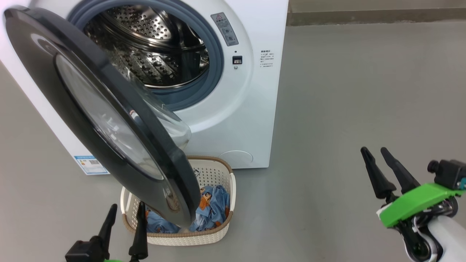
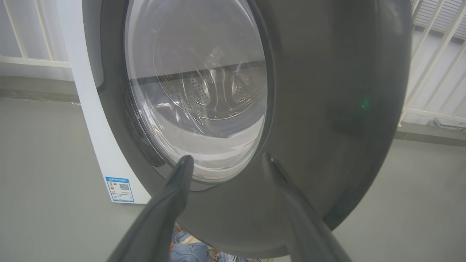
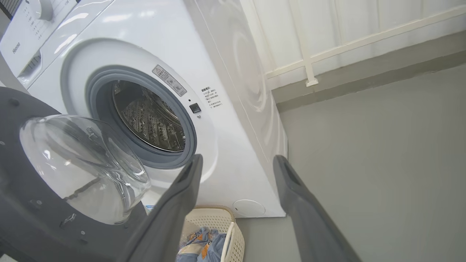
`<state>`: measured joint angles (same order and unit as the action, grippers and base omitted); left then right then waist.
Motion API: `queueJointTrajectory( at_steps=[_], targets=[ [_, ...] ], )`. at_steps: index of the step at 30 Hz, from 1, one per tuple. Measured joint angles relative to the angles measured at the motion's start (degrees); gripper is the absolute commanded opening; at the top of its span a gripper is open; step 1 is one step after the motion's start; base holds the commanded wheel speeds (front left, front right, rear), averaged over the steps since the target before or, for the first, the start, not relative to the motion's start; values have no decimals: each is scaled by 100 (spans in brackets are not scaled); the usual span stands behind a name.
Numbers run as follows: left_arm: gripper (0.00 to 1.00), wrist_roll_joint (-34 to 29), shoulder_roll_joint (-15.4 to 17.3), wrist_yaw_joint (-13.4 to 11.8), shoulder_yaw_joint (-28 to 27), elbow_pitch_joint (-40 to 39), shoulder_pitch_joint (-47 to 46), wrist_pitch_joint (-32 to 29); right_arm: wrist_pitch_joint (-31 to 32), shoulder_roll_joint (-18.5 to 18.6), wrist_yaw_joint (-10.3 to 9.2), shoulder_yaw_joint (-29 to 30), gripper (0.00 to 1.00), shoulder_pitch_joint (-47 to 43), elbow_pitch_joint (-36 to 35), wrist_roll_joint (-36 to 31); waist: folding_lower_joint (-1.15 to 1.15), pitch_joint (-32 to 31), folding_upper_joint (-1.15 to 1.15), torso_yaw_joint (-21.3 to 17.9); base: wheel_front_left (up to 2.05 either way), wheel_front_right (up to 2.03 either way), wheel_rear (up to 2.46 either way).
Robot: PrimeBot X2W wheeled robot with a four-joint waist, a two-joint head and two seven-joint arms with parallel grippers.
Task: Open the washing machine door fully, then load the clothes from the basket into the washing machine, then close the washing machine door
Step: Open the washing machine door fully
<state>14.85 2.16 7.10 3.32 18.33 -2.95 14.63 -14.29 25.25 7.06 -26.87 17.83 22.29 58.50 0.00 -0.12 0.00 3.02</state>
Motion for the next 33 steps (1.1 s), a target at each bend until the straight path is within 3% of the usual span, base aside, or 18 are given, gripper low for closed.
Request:
queueJointTrajectory(
  at_steps=[11, 26, 27, 33],
  targets=[
    [100, -1, 0, 0, -15, 0, -2, 0, 0, -420, 0, 1037, 100, -828, -505, -2121, 0, 21, 0, 47, 0, 0, 0],
    [100, 15, 0, 0, -13, 9, -12, 0, 0, -639, 0, 1357, 100, -1165, -528, -2630, 0, 93, 0, 100, 0, 0, 0],
    [0, 20, -1, -1, -19, 9, -14, 0, 0, -641, 0, 1356, 100, -1165, -528, -2638, 0, 93, 0, 103, 0, 0, 0],
    [0, 3, -1, -69, -201, -324, -103, 0, 0, -660, 1, 1369, 100, -1178, -542, -2692, 0, 82, 0, 138, 0, 0, 0]
  ],
)
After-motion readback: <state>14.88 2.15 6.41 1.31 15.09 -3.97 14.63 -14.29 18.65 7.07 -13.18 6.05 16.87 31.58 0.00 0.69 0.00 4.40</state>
